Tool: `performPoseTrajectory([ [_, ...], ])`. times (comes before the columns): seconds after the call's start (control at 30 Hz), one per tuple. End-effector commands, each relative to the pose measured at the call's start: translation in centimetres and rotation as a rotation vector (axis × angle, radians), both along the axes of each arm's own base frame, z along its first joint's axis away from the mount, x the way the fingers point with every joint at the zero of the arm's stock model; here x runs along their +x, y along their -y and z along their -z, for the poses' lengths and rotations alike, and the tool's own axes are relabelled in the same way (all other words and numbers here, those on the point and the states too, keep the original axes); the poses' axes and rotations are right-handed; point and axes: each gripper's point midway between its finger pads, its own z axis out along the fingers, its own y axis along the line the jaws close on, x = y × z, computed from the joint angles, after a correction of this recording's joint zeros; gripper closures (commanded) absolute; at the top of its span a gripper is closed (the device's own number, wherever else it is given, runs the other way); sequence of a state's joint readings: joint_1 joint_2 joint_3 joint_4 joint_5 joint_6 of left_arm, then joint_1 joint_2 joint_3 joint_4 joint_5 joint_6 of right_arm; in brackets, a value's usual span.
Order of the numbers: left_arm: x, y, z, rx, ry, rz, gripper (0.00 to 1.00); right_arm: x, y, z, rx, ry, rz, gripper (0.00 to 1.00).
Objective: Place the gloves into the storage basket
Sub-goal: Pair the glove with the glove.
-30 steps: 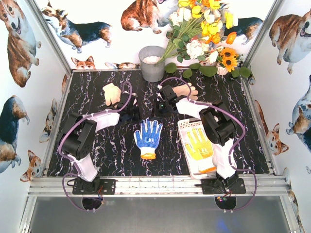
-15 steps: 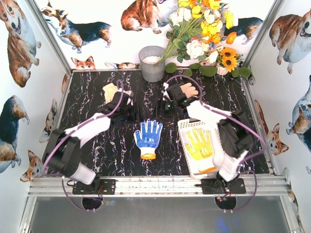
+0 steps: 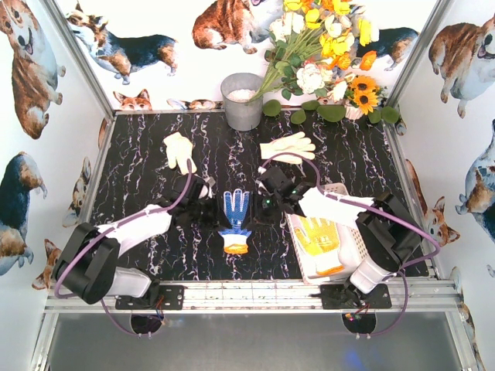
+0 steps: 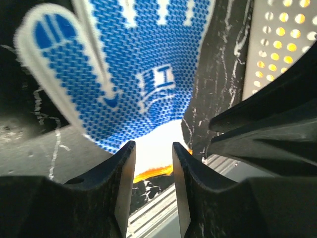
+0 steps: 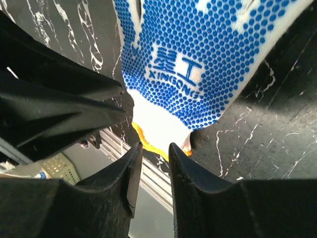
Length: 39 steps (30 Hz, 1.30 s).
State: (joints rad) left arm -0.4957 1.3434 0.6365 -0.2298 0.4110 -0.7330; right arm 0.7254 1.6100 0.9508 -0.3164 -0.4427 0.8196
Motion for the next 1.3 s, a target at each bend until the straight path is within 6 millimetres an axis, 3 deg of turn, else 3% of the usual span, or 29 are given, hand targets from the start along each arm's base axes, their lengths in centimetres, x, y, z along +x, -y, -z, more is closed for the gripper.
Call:
performPoseTrajectory([
  [0.0,-0.3,2.7,-0.8,-0.097,0.002,0.04,0.71,0.5,-1.3,-0.8,0.037,0.031,0.037,0.71],
  [0.23,-0.9,3.3,0.2,-0.073,0.001,0.07,0.78,-0.9,-2.4,1.3,0.021,-0.011,0.016,0.81],
  [0.37,-1.4,2.1,2.6,0.005,-0.022,0.05,0.81,-1.5,-2.7,2.5,0.004,-0.032,0.009,0.84],
  [0.6,-2.7,0.8,5.3,0.048,-0.063,0.022,0.8,-2.6,-2.1,4.9,-0.042,-0.082,0.023,0.85],
  [0.87,-3.5,0.2,5.8,0.061,-0.072,0.021,0.76,-3.3,-0.7,3.1,-0.032,-0.063,0.083,0.66],
  [1.07,-3.6,0.2,6.0,0.065,-0.078,0.034,0.76,-3.9,-0.2,3.9,-0.051,-0.098,0.105,0.57],
  [1.27,-3.8,-0.1,6.2,0.075,-0.078,0.034,0.76,-4.4,-1.3,4.8,-0.035,-0.138,0.086,0.52],
])
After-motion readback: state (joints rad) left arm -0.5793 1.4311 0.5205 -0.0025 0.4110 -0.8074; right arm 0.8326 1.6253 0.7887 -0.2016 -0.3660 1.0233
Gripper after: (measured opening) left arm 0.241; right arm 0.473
